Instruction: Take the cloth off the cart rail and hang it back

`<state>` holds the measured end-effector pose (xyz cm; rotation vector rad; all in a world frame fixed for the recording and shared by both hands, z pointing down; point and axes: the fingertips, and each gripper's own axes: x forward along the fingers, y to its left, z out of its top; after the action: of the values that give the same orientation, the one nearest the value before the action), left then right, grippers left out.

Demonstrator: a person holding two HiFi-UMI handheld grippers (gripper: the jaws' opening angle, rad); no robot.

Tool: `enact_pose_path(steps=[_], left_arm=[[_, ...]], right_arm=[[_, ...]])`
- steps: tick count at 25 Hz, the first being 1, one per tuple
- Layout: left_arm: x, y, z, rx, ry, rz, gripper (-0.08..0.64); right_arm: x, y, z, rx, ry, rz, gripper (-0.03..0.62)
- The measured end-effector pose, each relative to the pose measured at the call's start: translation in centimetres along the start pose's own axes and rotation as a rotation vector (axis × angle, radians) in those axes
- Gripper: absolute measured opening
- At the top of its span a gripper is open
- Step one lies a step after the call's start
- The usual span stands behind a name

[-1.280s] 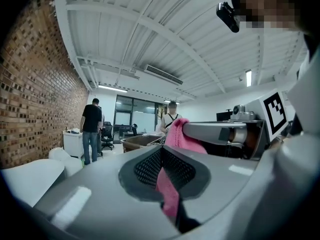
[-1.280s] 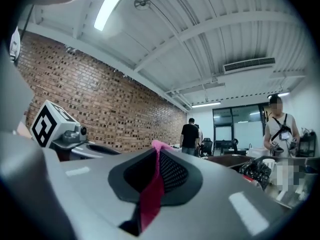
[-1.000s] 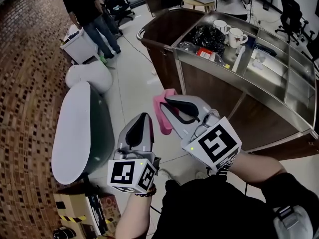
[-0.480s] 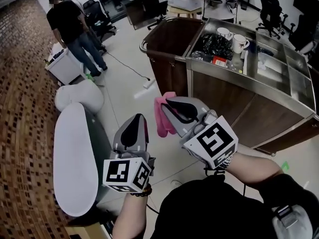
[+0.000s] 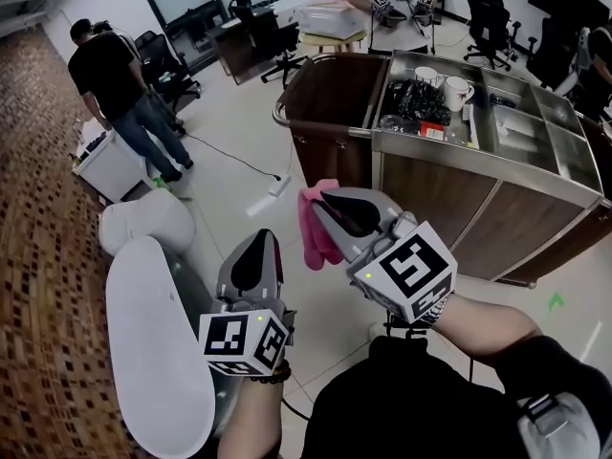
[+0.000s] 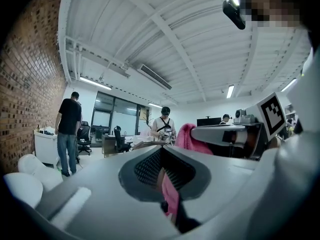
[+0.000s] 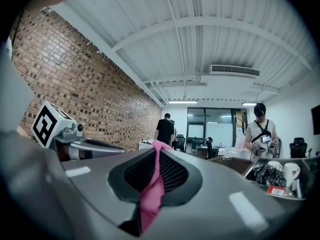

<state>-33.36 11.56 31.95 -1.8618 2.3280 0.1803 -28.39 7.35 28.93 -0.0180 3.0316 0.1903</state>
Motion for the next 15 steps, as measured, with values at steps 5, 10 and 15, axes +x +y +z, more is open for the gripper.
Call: enact_pose_path(steps=[5, 10, 15], left_arm=[[1.2, 3.9, -0.5, -0.013, 0.000, -0.028, 0.005], [3.8, 9.3, -2.7, -0.022, 0.015, -0.037, 0.005], [6.3, 23.2, -2.8, -0.024, 0.007, -0.094, 0.005]], right_arm=[[3.4, -0.2, 0.2, 0.012, -0.001, -0.035, 0.018], [8.9, -1.7, -1.7, -0.029, -0.039, -0.049, 0.018], [22.3, 0.4, -3.1, 0.060, 0.019, -0.111, 0.018]])
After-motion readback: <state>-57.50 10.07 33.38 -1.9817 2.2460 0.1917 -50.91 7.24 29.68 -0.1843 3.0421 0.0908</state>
